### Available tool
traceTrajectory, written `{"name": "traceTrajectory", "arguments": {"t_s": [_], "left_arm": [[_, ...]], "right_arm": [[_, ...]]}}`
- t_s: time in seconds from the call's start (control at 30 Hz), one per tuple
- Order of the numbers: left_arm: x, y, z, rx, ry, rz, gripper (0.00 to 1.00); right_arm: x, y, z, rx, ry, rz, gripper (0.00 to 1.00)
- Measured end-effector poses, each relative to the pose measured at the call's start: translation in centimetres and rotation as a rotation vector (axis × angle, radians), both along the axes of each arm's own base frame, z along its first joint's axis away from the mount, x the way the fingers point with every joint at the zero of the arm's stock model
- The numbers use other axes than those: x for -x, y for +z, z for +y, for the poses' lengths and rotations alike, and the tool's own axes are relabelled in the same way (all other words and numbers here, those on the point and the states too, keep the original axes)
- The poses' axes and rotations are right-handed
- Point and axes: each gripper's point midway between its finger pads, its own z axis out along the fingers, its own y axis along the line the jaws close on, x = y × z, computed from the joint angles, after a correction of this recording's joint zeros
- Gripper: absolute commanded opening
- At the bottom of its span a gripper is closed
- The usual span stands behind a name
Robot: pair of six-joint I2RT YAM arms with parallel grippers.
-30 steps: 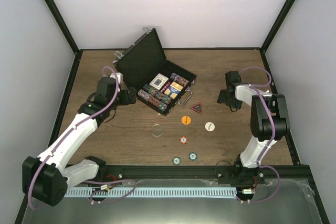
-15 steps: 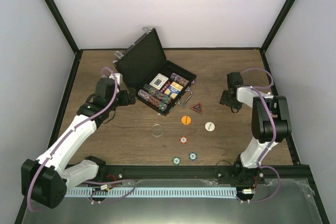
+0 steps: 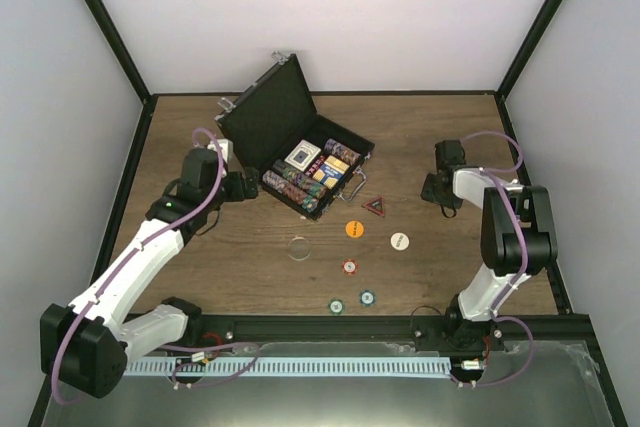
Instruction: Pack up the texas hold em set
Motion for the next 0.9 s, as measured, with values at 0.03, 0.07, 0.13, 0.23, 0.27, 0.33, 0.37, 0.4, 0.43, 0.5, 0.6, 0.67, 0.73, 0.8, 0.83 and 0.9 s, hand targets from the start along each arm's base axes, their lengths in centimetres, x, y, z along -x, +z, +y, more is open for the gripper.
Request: {"name": "traceTrajectory", "arguments": {"t_s": [0.03, 0.07, 0.13, 0.23, 0.27, 0.33, 0.37, 0.4, 0.43, 0.5, 0.6, 0.67, 0.73, 0.8, 0.83, 0.9], "left_arm": [[0.0, 0.0, 0.0, 0.000, 0.000, 0.000, 1.00], [0.0, 0.0, 0.0, 0.000, 0.000, 0.000, 1.00], [0.0, 0.0, 0.0, 0.000, 0.000, 0.000, 1.00], [0.0, 0.0, -0.1, 0.002, -0.003, 0.001, 1.00], [0.0, 0.0, -0.1, 0.005, -0.007, 0.002, 1.00], [0.1, 0.0, -0.3, 0.011, -0.016, 0.005, 1.00], [0.2, 0.0, -0.5, 0.016, -0.023, 0.006, 1.00], [0.2, 0.0, -0.7, 0.026, -0.031, 0.010, 1.00], [0.3, 0.0, -0.9, 0.037, -0.039, 0.013, 1.00], [0.5, 0.0, -1.7, 0.083, -0.063, 0.022, 0.99], [0.8, -0.4, -3.1, 0.155, -0.101, 0.045, 0.99], [1.0, -0.7, -4.8, 0.208, -0.138, 0.067, 0.99], [1.3, -1.1, -6.7, 0.251, -0.182, 0.092, 0.99], [1.6, -1.4, -8.8, 0.295, -0.230, 0.115, 0.98], [1.8, -1.6, -9.8, 0.313, -0.252, 0.129, 0.98], [2.1, -2.1, -11.6, 0.356, -0.291, 0.162, 0.98]], "right_arm": [[0.0, 0.0, 0.1, -0.003, 0.005, -0.001, 0.36], [0.0, 0.0, 0.2, -0.007, 0.010, -0.003, 0.35], [-0.1, 0.1, 0.4, -0.018, 0.023, -0.008, 0.34], [-0.3, 0.2, 1.3, -0.051, 0.053, -0.020, 0.33], [-0.3, 0.2, 1.6, -0.060, 0.064, -0.021, 0.33], [-0.2, 0.3, 2.4, -0.078, 0.091, -0.020, 0.34], [-0.1, 0.3, 2.8, -0.085, 0.103, -0.018, 0.34], [0.0, 0.3, 3.4, -0.091, 0.118, -0.014, 0.34], [0.2, 0.4, 4.0, -0.097, 0.136, -0.008, 0.34], [0.7, 0.4, 5.5, -0.103, 0.177, 0.008, 0.34], [1.6, 0.4, 7.8, -0.112, 0.244, 0.039, 0.34], [2.3, 0.4, 9.1, -0.112, 0.290, 0.061, 0.34], [3.1, 0.4, 10.4, -0.105, 0.338, 0.084, 0.34], [3.8, 0.7, 11.6, -0.097, 0.385, 0.100, 0.34], [4.1, 0.9, 12.3, -0.094, 0.414, 0.104, 0.34], [4.6, 1.6, 13.4, -0.088, 0.460, 0.104, 0.33]]}}
